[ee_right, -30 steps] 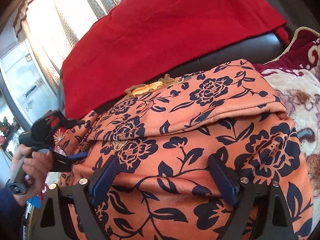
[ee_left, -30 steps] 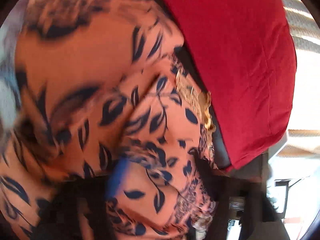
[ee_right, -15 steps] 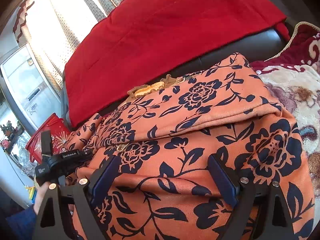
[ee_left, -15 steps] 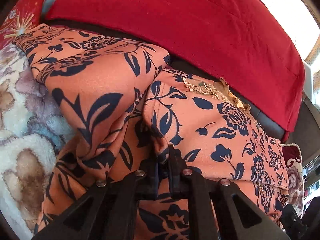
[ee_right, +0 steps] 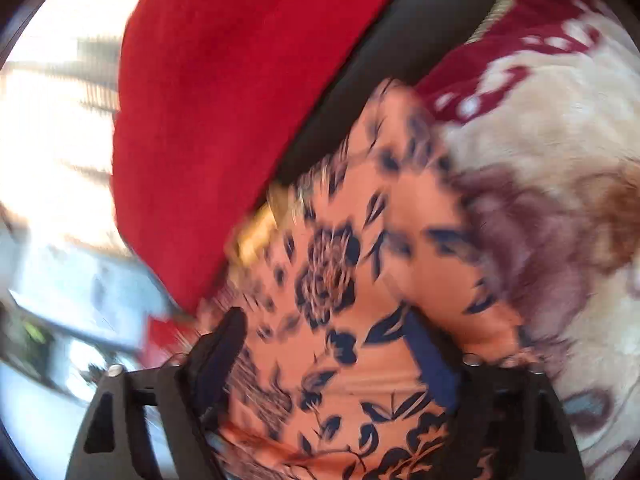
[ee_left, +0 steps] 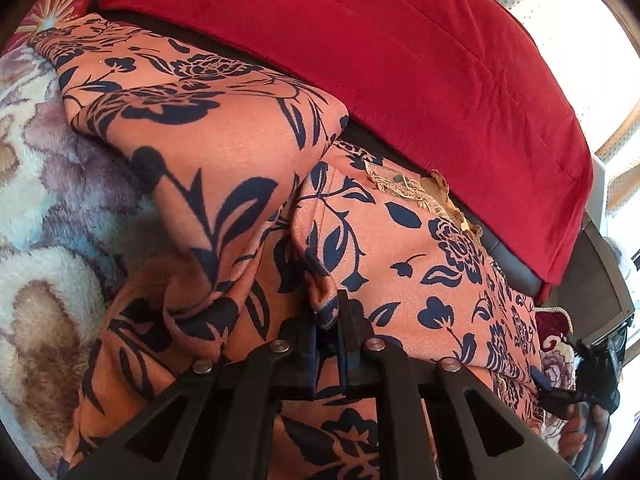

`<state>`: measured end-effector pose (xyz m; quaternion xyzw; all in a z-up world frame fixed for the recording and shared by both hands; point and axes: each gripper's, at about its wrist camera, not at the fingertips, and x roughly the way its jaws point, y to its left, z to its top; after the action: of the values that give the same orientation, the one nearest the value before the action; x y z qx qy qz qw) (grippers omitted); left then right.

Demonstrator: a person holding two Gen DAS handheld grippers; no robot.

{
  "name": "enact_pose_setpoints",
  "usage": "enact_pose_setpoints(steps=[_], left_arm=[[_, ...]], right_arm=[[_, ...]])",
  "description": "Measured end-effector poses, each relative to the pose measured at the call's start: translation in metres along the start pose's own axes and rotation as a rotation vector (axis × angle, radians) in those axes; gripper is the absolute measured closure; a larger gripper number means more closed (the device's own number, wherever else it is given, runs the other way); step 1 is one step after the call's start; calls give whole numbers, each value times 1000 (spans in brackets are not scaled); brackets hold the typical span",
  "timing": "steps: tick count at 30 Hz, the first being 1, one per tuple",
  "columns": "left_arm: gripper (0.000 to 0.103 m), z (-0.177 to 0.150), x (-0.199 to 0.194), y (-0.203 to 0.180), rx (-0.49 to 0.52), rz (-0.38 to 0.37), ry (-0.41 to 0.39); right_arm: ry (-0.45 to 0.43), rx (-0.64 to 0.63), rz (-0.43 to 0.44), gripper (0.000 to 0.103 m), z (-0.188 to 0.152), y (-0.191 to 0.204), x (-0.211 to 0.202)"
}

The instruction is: Fold small clothes

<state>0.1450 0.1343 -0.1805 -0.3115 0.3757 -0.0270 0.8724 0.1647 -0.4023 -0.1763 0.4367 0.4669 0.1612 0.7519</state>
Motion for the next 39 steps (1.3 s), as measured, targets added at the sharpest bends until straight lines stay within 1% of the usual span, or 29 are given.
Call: enact_pose_setpoints(steps=[1, 2, 3, 5, 7, 9, 11, 13, 14, 15, 16, 17, 20, 22, 23, 24, 25, 27, 28, 30, 31, 32, 33, 34, 35, 36, 37, 38, 39], left_arm=[[93, -1, 0, 0, -3, -4, 0], [93, -2, -3, 2, -7, -10, -1], [93, -2, -4, 3, -10, -15, -2], [93, -1, -1, 3, -17, -23, -3], [93, -1, 2, 1, -18, -24, -3], [93, -1, 4, 0, -17, -23, -3], [93, -1, 4, 0, -17, -23, -3], [93, -1, 4, 1, -17, -23, -3], [93, -1, 4, 1, -18, -24, -3], [93, -1, 4, 1, -19, -25, -3], [93, -1, 4, 0, -19, -26, -3], [93, -1, 5, 0, -20, -27, -3], [93, -1, 6, 0, -22, -30, -3], [93, -1, 6, 0, -22, -30, -3], [93, -1, 6, 0, -22, -30, -3], [93, -1, 6, 0, -22, -29, -3], [93, -1, 6, -1, -21, -28, -3], [93, -1, 6, -1, -21, -28, -3], [93, -1, 6, -1, -22, -29, -3], [93, -1, 6, -1, -22, -29, -3], [93, -1, 7, -1, -21, -28, -3], [93, 0, 7, -2, -21, -27, -3], [93, 0, 7, -2, -21, -27, -3], [93, 0, 7, -3, -20, -26, -3], [93, 0, 7, -2, -21, -27, -3], [93, 0, 7, -2, -21, -27, -3], [93, 0, 7, -2, -21, -27, -3], [93, 0, 7, -3, -20, -26, -3], [93, 0, 7, -3, -20, -25, -2]], right_arm=[[-25, -39, -24, 18, 1, 6, -9], [-38, -79, -30, 17, 4, 12, -16], [-47, -99, -36, 17, 9, 14, -20], [-59, -120, -92, 17, 21, 12, -21], [-56, -107, -163, 17, 38, 3, -11], [-32, -95, -194, 17, 51, -5, 4], [1, -127, -244, 19, 64, -5, 24], [22, -193, -351, 36, 73, -4, 41], [19, -204, -403, 54, 77, -5, 47], [7, -200, -411, 74, 80, -7, 48], [5, -197, -388, 80, 83, -8, 48], [6, -203, -381, 84, 84, -8, 48], [-20, -247, -435, 86, 88, -5, 45], [-38, -226, -475, 86, 89, -7, 41], [-32, -198, -479, 88, 92, -13, 43], [-25, -176, -464, 88, 89, -15, 41], [-39, -171, -456, 85, 90, -13, 37], [-56, -199, -482, 82, 86, -2, 30], [-67, -219, -474, 82, 81, 7, 26], [-106, -265, -402, 82, 66, 30, 16], [-111, -275, -376, 82, 61, 35, 12], [-101, -294, -344, 75, 53, 43, 10], [-80, -310, -328, 55, 46, 48, 14], [-36, -324, -315, 37, 40, 49, 20], [32, -331, -336, 19, 36, 43, 33], [54, -329, -374, 21, 35, 36, 39], [48, -317, -396, 22, 34, 29, 39], [11, -289, -388, 23, 34, 27, 32], [-37, -260, -399, 22, 31, 32, 20]])
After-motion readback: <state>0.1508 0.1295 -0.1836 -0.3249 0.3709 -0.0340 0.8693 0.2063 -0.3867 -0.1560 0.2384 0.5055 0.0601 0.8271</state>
